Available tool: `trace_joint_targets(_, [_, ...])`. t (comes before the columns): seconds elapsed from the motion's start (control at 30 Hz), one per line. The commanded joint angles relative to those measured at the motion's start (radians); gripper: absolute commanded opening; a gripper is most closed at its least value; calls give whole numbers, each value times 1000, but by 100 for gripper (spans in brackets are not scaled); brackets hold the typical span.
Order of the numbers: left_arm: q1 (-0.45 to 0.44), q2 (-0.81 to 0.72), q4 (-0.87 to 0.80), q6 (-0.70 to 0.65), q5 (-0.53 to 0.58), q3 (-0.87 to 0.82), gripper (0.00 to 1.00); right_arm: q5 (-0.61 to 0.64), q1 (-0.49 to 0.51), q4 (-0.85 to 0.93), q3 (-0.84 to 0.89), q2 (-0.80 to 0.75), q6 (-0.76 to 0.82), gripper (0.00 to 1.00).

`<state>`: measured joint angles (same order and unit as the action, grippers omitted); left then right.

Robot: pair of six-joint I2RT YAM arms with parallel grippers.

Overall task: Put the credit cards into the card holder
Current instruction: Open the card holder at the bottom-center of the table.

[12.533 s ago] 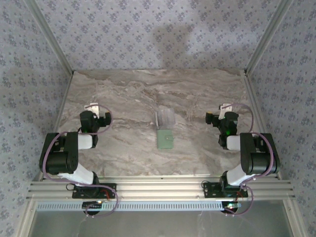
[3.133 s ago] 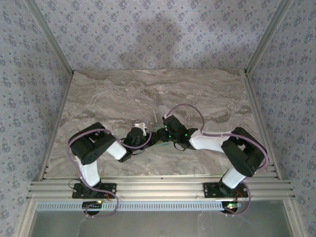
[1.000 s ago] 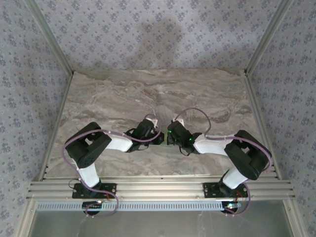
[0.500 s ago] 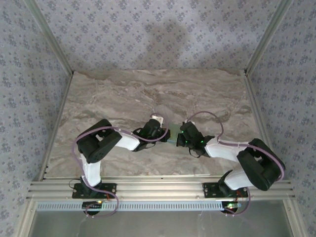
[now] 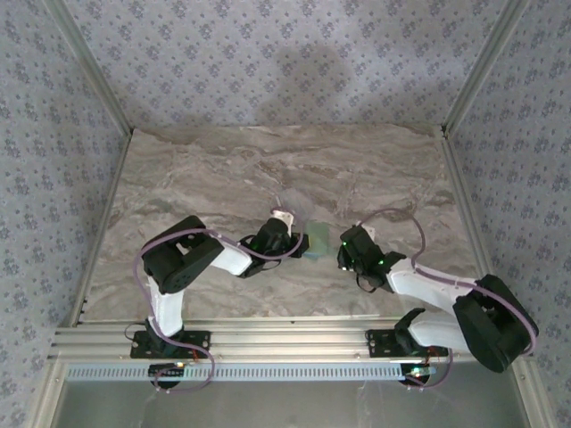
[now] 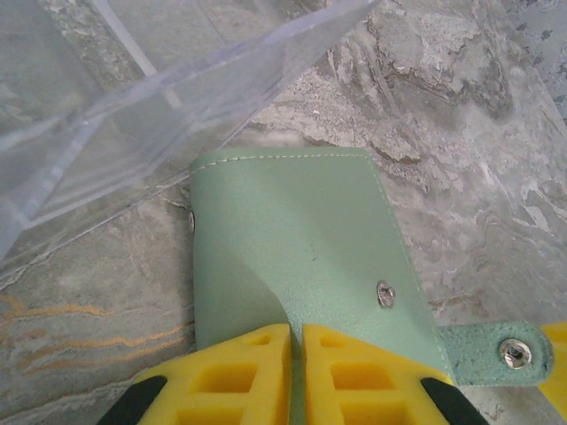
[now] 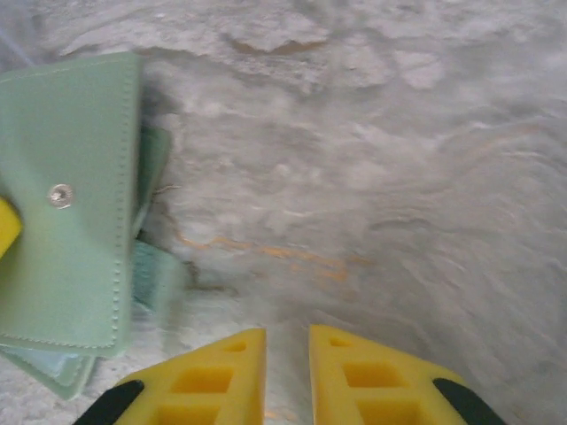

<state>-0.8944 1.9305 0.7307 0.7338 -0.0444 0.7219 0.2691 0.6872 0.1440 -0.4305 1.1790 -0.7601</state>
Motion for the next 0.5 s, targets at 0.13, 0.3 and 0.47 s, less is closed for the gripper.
trace_joint_targets(0.13, [-28,81,-350,52,29,-135,13,157,202,163,-140,-6,23,44])
trace_joint_targets(0.3, [-28,82,-311,66,22,-164,13,-2,221,29,-172,87,61,46])
trace_joint_targets(0.47, [-29,85,-289,72,12,-175,13,-55,181,-18,-204,180,47,48])
